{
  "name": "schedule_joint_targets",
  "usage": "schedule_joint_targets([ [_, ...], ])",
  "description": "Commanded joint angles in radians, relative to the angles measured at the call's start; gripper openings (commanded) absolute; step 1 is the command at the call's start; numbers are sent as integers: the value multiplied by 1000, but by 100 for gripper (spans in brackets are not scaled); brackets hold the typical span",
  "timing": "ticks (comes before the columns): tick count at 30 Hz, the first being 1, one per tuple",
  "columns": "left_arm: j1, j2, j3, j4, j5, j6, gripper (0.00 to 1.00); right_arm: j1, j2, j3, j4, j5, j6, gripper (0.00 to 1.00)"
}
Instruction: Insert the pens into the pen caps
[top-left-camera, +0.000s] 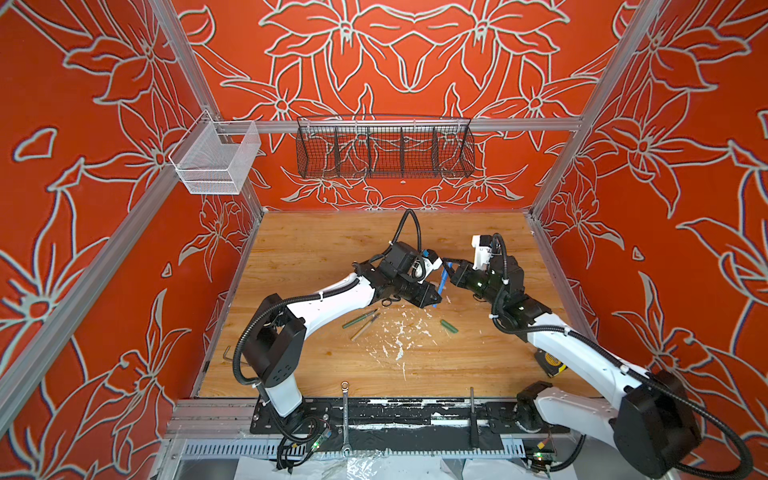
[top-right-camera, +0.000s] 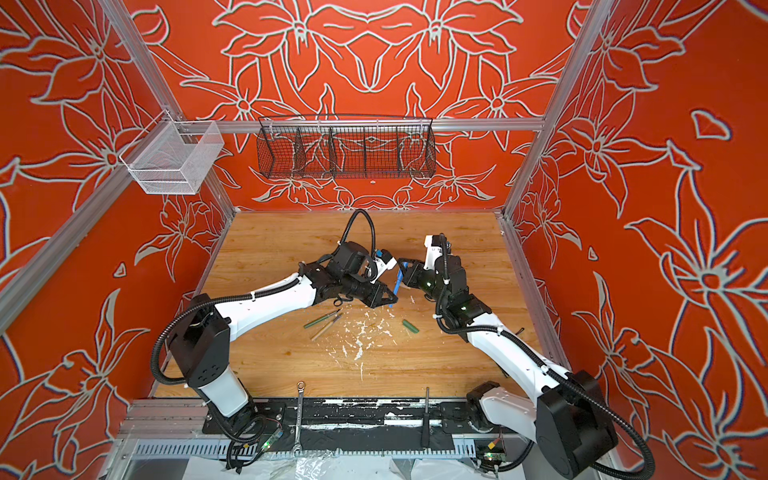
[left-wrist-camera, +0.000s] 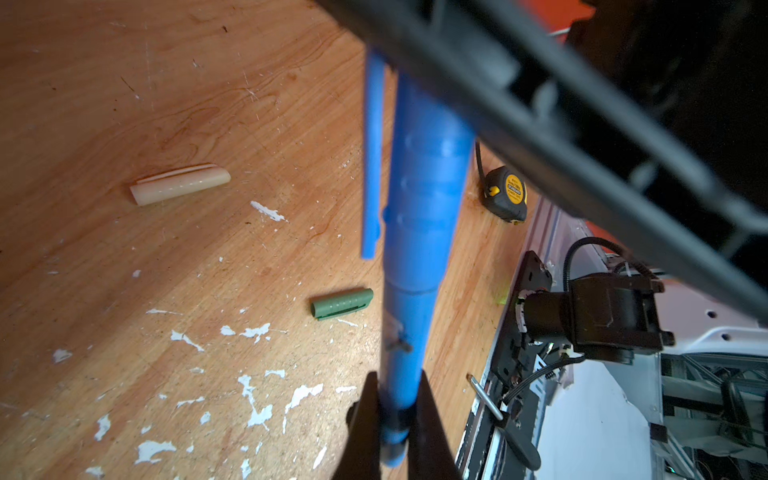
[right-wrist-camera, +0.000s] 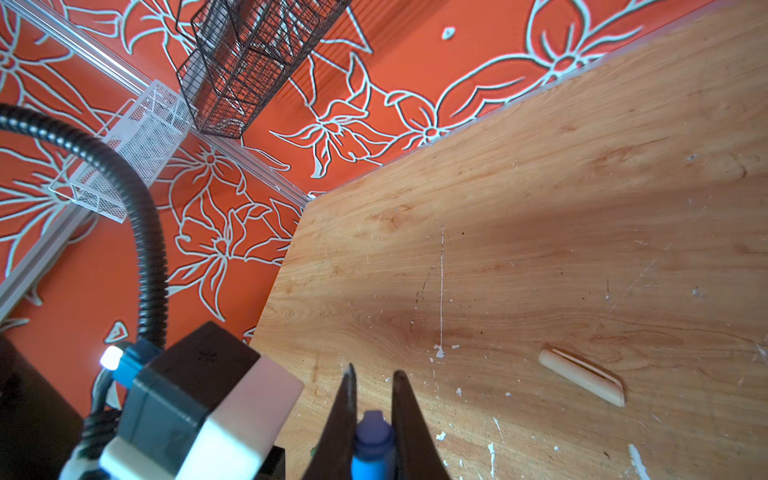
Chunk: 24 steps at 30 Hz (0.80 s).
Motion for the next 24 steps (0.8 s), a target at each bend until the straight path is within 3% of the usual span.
schedule_joint_targets([
  [1, 81, 7, 103, 337, -129, -71, 0, 100, 16, -53, -156, -188, 97, 0],
  [9, 102, 11, 119, 337, -113, -47, 0, 115, 57, -43, -146, -247, 130, 0],
  [13, 104, -20, 108, 342, -111, 25, 0, 115, 72, 21, -283, -309, 76, 0],
  [17, 105, -38, 126, 273, -185, 90, 0, 115, 65, 90, -435, -314, 8, 0],
  [24, 128, -57, 116, 323, -194, 68, 0, 131, 72, 63, -404, -335, 57, 0],
])
